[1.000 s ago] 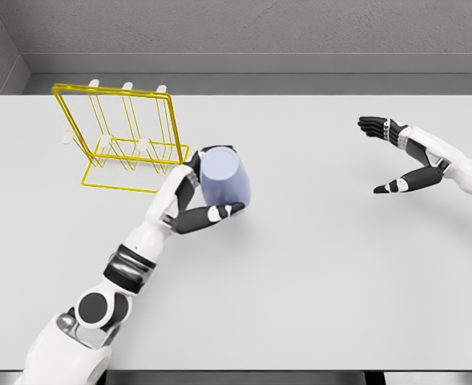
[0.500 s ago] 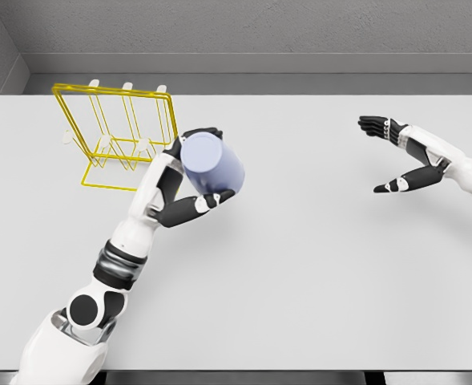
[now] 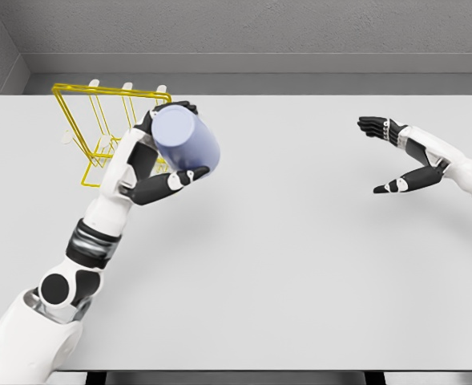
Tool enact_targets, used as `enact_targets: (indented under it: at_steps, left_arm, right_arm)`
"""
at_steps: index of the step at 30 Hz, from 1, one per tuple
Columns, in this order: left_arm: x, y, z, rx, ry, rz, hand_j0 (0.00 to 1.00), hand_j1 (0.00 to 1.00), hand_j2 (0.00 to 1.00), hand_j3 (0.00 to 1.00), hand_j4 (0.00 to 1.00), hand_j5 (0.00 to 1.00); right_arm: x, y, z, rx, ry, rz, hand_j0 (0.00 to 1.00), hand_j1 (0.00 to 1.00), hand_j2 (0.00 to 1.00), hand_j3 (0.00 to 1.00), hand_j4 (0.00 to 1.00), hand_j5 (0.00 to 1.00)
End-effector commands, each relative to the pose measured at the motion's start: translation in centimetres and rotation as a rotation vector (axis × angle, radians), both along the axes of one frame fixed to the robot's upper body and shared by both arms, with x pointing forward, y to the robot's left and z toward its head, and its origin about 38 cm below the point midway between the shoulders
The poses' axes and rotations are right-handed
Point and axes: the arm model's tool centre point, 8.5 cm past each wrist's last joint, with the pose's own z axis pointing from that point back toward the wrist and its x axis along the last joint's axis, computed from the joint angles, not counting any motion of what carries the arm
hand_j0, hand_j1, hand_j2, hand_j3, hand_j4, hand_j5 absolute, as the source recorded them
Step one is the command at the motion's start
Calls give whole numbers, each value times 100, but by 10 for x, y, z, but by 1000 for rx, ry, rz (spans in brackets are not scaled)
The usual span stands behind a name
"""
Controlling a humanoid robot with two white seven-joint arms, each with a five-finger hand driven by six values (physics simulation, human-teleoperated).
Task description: Place the cup on the cup holder with both arms
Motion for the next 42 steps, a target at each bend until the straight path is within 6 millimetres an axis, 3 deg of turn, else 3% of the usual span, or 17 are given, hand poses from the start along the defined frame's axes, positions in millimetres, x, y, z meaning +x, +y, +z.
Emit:
enact_targets:
  at_steps: [1,15,42]
  left_arm:
    - [1,6,1,-6,7,4,72,72,72,72,72,72]
    - [12,38,11,-2,20,65,72,72,72,72,72,72]
    - [29,58,10,51,110,136,72,72,72,72,72,72]
  right_arm:
    - [0,0,1,7,0,-3,100,100,100,100,100,100]
    - [0,0,1,7,0,-3,100,100,100,100,100,100]
    - [0,0,0,5,3,0,100,100,100,100,100,100]
